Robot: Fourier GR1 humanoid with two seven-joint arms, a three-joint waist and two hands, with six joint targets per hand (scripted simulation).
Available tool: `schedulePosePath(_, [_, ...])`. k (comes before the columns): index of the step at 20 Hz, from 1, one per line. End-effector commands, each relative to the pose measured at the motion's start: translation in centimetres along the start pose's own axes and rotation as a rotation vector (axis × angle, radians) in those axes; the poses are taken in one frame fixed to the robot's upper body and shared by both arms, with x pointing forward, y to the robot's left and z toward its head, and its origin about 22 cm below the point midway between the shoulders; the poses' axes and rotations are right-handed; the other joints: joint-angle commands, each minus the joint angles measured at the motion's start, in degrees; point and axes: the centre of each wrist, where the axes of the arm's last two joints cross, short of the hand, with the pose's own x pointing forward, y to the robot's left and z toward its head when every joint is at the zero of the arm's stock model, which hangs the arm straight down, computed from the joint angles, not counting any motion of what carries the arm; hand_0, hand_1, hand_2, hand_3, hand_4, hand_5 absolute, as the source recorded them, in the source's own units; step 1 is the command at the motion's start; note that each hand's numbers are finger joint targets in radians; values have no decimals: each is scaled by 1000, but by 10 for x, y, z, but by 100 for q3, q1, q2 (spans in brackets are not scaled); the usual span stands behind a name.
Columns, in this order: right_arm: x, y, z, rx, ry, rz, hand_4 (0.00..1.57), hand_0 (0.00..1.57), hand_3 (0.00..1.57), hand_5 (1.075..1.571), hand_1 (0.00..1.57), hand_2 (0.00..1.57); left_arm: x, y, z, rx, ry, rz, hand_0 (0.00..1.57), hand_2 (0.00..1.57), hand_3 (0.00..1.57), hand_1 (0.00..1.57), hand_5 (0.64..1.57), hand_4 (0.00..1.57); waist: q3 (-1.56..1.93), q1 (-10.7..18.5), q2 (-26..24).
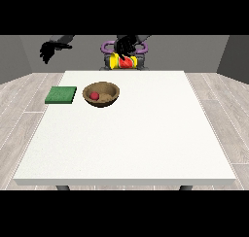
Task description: Pick the cup and pour the ball into the bowl, then pick the bowl and place it on the pad
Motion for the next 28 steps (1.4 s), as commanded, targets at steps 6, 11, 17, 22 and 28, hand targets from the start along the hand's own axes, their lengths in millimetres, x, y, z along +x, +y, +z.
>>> schedulePosePath(6, [-3, 21, -10, -44, -40, -38, 364, 0, 0, 1568, 0, 0, -40, -18, 26, 136, 506, 1004, 558, 0, 0, 558, 1502, 891, -105, 546, 613])
schedulePosePath(11, [20, 57, -45, -13, -146, -37, 282, 0, 0, 1567, 0, 0, -50, -25, 50, 227, 534, 1422, 0, 0, 0, 0, 1553, 0, -86, 417, 1304])
schedulePosePath(17, [12, 125, -66, -91, -148, -62, 244, 0, 0, 1571, 0, 0, -39, -26, 75, 299, 283, 1717, 0, 0, 0, 0, 1566, 0, 0, 898, 1628])
schedulePosePath(22, [7, 127, -73, -151, -136, -82, 324, 0, 0, 1569, 0, 0, -67, -52, 91, 297, 224, 1757, 0, 0, 0, 0, 1563, 0, 29, 1011, 1523])
schedulePosePath(28, [-30, 97, -63, -219, -106, -89, 259, 0, 0, 1567, 0, 0, -76, -56, 114, 293, 161, 1750, 0, 0, 0, 0, 1565, 0, 33, 1254, 1641])
